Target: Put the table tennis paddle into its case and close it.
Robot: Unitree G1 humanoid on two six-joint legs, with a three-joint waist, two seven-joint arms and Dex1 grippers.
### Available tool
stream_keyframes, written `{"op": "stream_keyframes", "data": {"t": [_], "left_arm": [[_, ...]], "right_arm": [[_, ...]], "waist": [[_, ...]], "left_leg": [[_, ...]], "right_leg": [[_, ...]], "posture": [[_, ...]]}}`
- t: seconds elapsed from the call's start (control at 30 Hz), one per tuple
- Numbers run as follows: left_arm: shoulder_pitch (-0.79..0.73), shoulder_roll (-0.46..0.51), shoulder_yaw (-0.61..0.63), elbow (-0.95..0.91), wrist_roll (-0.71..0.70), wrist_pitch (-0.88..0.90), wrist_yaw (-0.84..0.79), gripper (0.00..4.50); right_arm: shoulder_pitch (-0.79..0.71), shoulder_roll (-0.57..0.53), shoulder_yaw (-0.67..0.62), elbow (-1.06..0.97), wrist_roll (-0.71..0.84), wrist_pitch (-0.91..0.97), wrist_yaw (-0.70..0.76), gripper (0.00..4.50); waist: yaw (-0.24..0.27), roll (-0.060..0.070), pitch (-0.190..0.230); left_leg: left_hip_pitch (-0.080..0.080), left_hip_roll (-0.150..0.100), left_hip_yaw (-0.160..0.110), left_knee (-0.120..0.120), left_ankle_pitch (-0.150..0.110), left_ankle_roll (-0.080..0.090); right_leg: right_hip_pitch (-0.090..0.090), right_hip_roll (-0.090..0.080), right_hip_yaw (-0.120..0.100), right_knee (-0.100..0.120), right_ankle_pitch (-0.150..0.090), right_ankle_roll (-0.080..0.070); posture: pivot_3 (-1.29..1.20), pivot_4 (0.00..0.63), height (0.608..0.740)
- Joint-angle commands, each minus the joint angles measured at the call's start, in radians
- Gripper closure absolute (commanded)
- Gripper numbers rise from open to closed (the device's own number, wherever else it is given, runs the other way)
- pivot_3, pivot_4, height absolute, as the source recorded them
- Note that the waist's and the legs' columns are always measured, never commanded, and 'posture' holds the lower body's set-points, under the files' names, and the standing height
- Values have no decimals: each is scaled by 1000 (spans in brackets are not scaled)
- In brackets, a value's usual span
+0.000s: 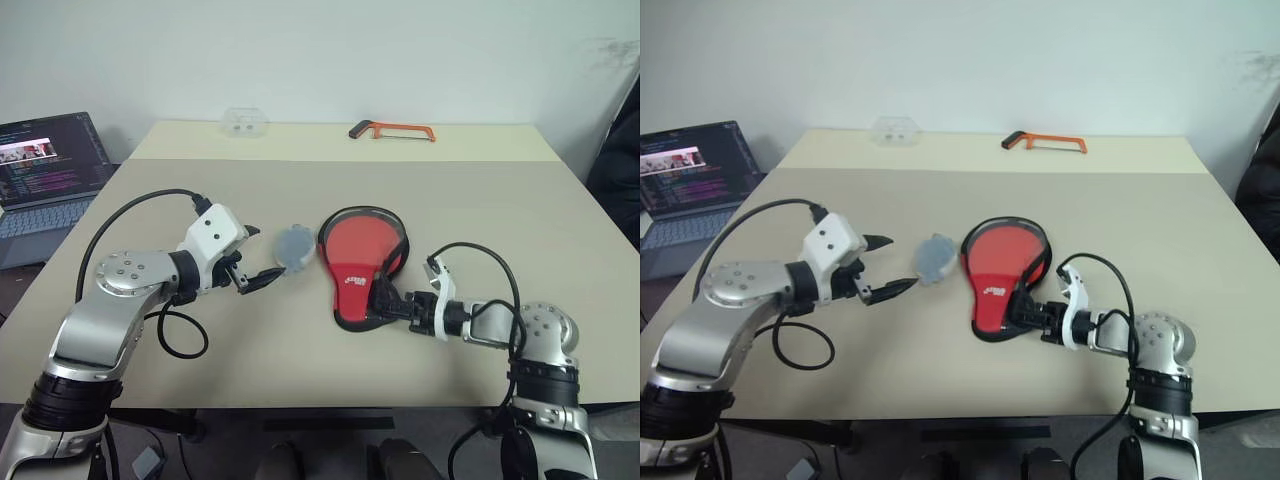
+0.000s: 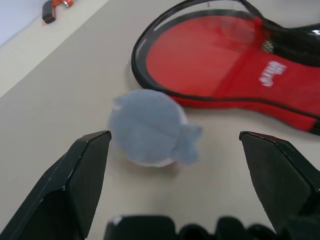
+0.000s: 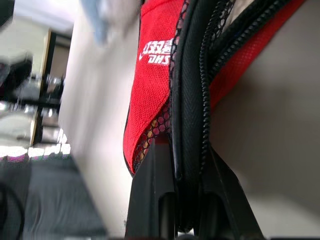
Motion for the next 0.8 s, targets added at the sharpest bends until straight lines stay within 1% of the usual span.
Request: {"op": "stream_keyframes", "data": {"t": [0.03,0.13,0.33,0.43,0.67,0.8], "left_arm": [[-8,22,32,-22,-9,-11,-12,0],[-11,24,29,-19,-9,-12,-18,0],[-12,24,24,-20,-8,-12,-31,0],[-14,26,24,-17,-9,-14,-35,0],[-34,20,13,-1,-1,-18,-46,0],[-39,21,12,3,-1,-19,-49,0]], "right_arm": [[76,-1,67,-61,104,65,-13,4494],[141,-15,84,-108,165,65,-48,4494],[275,-26,97,-190,321,65,-155,4494],[295,-16,81,-194,367,65,-214,4494],[325,-44,84,-192,448,65,-282,4494],[358,-89,98,-203,535,41,-315,4494]], "waist": [[0,0,0],[0,-2,-1],[2,-11,-7],[1,-14,-9],[2,-15,-9],[4,-15,-9]], "left_leg": [[0,0,0,0,0,0],[0,0,0,0,0,0],[0,0,-1,-3,0,0],[0,1,-2,-4,0,0],[1,1,-2,-4,0,0],[1,1,-2,-5,0,0]], "right_leg": [[0,0,0,0,0,0],[0,0,0,0,-1,0],[0,0,-1,-1,-2,0],[0,0,-2,-2,-3,-1],[1,0,-2,-2,-3,-1],[1,0,-2,-3,-3,-1]], "posture": [[0,150,740],[0,150,740],[0,150,740],[0,150,740],[0,150,740],[0,150,740]]}}
